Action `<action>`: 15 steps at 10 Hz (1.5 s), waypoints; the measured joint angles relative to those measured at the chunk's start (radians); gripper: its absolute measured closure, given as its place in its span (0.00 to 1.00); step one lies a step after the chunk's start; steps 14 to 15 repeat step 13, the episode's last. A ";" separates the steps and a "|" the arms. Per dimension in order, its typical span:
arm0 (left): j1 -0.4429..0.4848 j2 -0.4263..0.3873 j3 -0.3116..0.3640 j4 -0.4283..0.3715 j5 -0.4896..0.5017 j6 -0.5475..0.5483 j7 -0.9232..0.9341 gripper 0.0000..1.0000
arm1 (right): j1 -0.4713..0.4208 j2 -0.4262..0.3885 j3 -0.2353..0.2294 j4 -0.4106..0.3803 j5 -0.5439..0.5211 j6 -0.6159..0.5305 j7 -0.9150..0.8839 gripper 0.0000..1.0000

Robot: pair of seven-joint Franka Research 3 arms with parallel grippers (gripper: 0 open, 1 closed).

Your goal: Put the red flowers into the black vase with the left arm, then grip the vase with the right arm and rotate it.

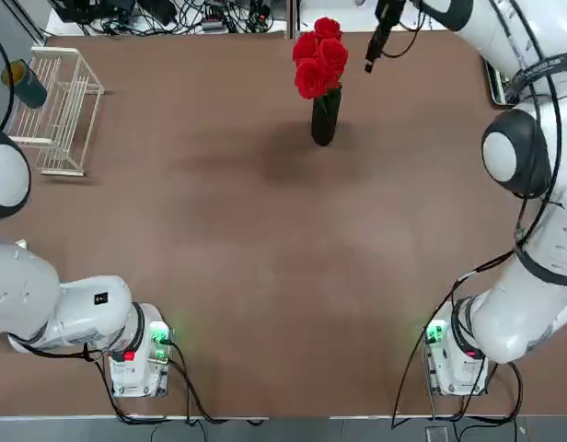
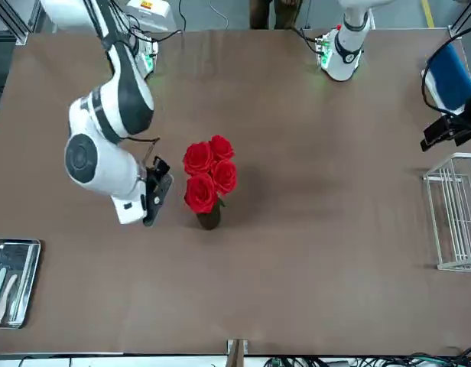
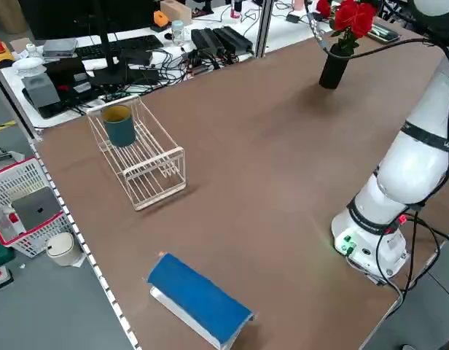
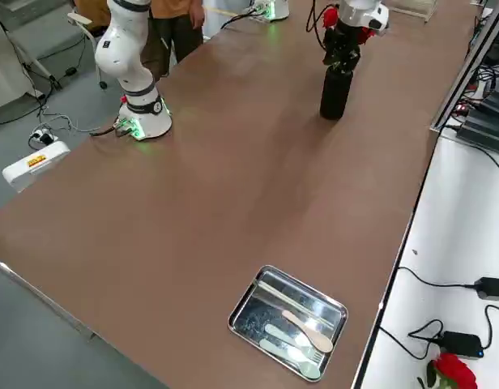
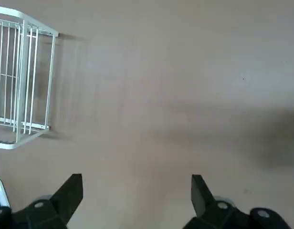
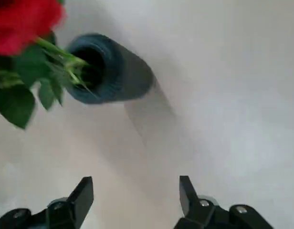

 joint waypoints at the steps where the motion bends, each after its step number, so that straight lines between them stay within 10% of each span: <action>1: 0.000 0.001 0.000 0.000 -0.001 0.000 0.001 0.00 | -0.024 -0.013 -0.016 0.000 0.000 -0.010 0.000 0.01; 10: -0.143 0.003 0.144 0.002 -0.030 -0.002 0.008 0.00 | -0.311 -0.239 -0.059 -0.038 -0.162 -0.088 0.553 0.00; 15: -0.146 0.003 0.116 0.002 0.006 -0.008 0.018 0.00 | -0.397 -0.324 0.046 -0.069 -0.248 -0.118 0.625 0.00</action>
